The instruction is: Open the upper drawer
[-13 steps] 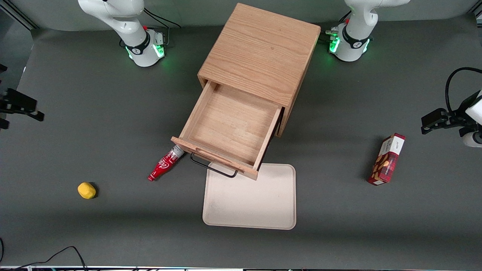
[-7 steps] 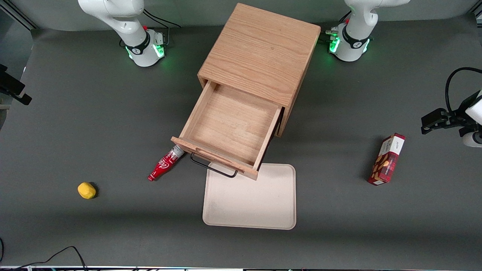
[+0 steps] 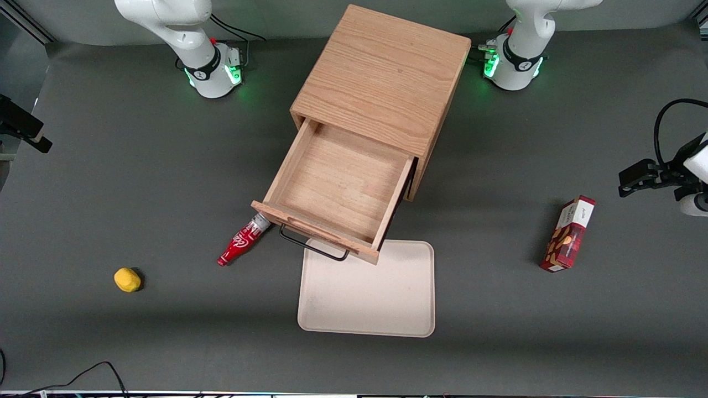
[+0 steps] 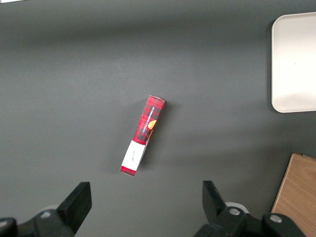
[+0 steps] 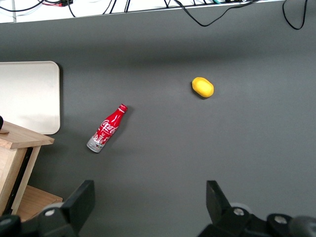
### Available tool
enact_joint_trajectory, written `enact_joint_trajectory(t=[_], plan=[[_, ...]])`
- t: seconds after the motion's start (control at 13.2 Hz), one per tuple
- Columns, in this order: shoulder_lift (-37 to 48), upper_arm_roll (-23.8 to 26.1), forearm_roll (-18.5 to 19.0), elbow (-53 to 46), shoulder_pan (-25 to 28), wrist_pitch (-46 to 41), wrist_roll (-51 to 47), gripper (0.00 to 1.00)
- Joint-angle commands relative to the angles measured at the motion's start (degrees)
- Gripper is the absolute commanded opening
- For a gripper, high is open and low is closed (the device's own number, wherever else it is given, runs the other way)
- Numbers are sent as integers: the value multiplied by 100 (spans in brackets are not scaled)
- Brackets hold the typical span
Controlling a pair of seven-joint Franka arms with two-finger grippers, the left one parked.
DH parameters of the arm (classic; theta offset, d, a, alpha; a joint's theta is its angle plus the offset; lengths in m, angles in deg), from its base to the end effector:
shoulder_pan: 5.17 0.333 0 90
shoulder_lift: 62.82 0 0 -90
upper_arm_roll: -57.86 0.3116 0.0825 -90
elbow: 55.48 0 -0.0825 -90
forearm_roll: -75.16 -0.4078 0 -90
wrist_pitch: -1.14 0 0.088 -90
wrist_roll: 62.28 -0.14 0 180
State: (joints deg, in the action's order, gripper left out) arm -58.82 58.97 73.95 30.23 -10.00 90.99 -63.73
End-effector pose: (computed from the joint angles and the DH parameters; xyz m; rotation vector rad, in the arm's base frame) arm 0.5582 -0.0329 0.6639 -3.1137 0.1381 -0.2223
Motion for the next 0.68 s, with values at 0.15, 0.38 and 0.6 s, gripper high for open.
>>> enact_joint_trajectory(t=[0.15, 0.38, 0.6], plan=[[118, 12, 33, 77, 69, 59, 101, 100], [118, 38, 42, 60, 96, -2, 101, 100], [-4, 30, -116, -106, 96, -63, 110, 100]])
